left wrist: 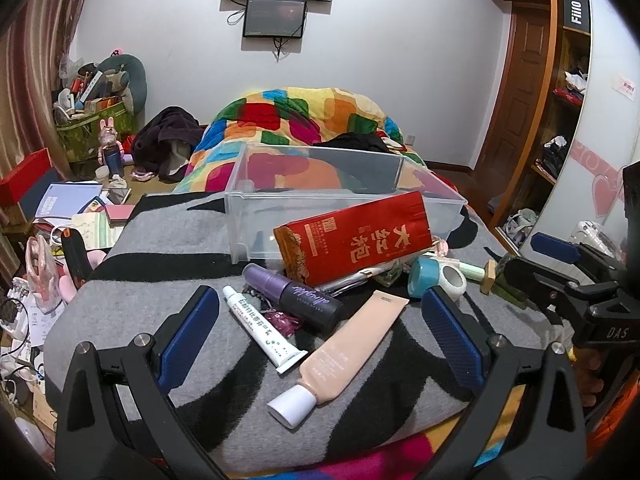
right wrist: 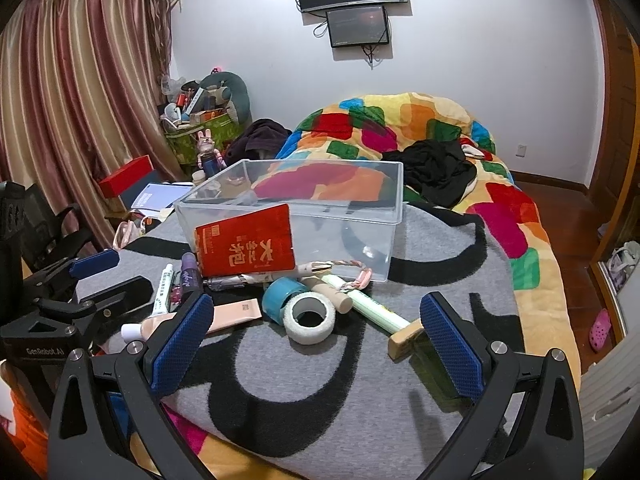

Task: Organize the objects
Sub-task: 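Grasp the green glass bottle with the right gripper while the left grasps the beige tube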

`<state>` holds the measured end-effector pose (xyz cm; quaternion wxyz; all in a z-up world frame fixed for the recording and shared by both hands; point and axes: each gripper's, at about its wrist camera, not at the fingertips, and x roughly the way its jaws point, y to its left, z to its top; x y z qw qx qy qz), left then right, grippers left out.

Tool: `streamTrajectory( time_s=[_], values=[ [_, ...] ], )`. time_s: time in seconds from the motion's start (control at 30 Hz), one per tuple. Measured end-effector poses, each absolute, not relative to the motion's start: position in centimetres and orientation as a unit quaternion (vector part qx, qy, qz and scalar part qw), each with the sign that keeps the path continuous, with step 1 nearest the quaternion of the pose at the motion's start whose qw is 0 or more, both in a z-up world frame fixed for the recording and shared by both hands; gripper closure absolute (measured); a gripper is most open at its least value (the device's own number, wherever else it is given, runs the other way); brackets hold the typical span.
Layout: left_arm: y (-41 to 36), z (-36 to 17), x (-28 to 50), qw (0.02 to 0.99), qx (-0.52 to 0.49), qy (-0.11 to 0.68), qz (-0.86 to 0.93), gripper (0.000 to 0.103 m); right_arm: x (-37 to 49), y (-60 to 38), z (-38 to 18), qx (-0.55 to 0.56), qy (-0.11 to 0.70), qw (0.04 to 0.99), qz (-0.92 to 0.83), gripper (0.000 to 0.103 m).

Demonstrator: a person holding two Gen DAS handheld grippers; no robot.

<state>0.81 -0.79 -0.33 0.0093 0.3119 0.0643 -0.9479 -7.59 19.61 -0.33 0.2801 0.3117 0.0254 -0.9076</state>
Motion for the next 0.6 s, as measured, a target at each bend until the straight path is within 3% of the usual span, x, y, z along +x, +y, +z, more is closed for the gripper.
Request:
streamTrajectory(
  time_s=[0.13,0.6],
  values=[
    [-1.1,-0.6,1.3,0.007,0.315,0.056,-0.948,0.019,-7.6,20.5,-0.5,0.307,0.029,0.264,-0.914,0.000],
    [-1.6,-4.7,2.2,-0.011,0.368,0.060,-0.928,0.023,-9.3,25.9,-3.8,0.345,0.019,0.185,-0.920,0.003]
  ],
)
